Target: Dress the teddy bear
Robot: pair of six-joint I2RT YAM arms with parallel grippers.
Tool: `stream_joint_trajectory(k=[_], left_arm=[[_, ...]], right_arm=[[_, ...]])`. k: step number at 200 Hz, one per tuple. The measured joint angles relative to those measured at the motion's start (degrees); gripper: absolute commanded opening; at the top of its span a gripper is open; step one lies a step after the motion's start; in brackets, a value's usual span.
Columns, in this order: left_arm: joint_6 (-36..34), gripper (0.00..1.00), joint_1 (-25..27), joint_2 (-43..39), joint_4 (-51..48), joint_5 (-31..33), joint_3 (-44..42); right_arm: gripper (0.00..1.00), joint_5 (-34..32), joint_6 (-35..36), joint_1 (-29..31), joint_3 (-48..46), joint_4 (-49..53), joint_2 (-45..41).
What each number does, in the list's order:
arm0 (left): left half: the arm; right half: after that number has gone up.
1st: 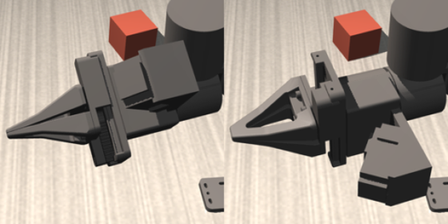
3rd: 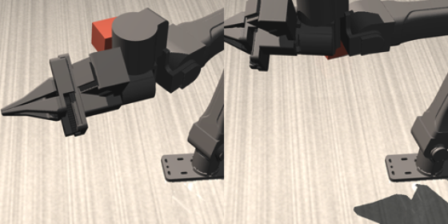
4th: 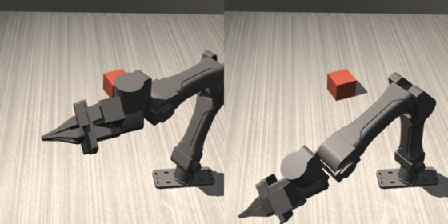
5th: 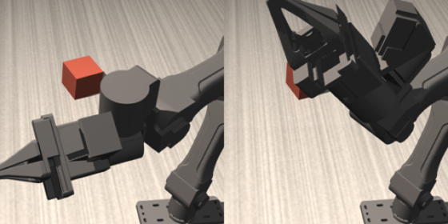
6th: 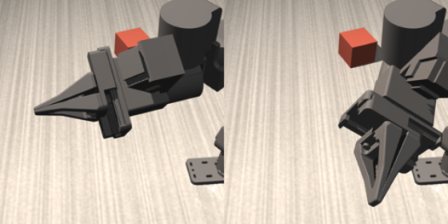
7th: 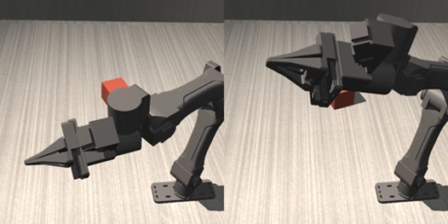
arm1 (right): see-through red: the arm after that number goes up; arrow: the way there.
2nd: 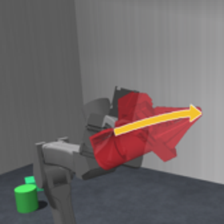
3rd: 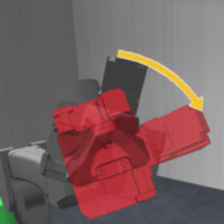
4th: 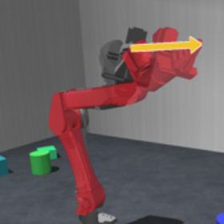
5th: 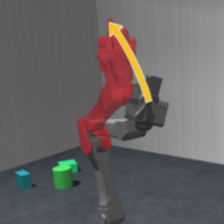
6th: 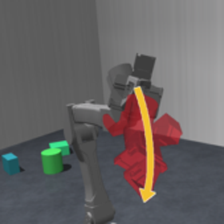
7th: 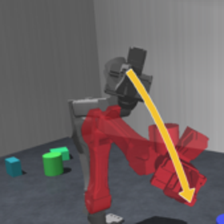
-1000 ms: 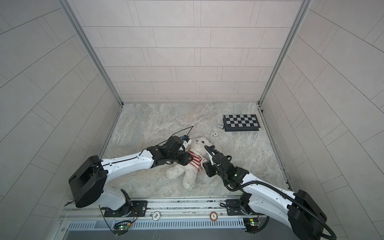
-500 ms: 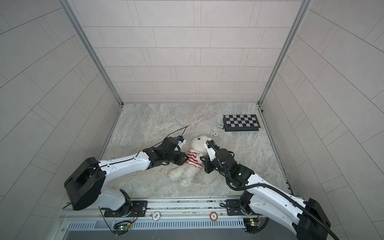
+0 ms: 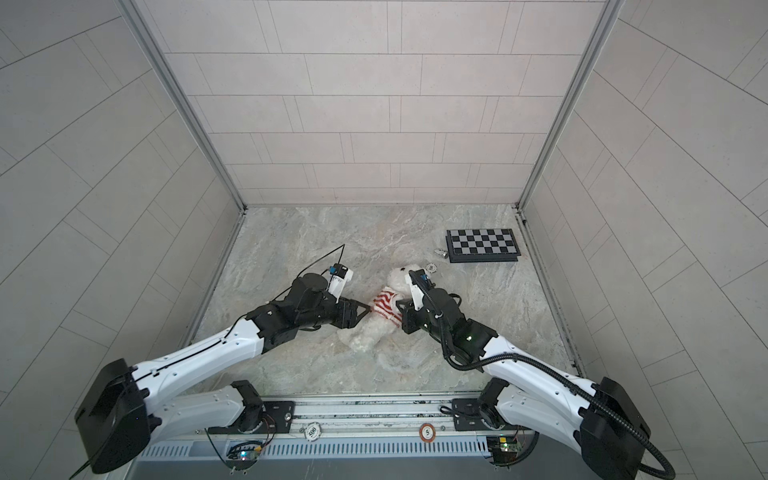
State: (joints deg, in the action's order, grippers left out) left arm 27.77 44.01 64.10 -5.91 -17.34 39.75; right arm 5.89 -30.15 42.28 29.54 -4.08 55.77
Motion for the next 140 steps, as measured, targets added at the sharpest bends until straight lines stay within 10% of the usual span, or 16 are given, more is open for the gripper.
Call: stream_joint_trajectory(k=[53,83,104,140], left_arm=[[-0.35,0.81,5.09,3.43,-1.64,1.01,0.0],[0.09,0.6,5.31,8.07,-1.03,1.77,0.02],[0.39,0.23,5.33,9.35,-0.48,1.99,0.02],[0.31,0.01,5.53,8.26,-0.22,1.16,0.28]], right_arm=[[0.02,-2.1,-2.25,-0.31,0.0,-3.63,1.18],[0.03,-2.67,-3.39,-0.22,0.0,-4.46,2.16],[0.03,-3.41,-3.65,-0.02,0.0,-4.63,2.14],[0.15,-4.74,-3.58,0.15,0.0,-2.8,0.68]])
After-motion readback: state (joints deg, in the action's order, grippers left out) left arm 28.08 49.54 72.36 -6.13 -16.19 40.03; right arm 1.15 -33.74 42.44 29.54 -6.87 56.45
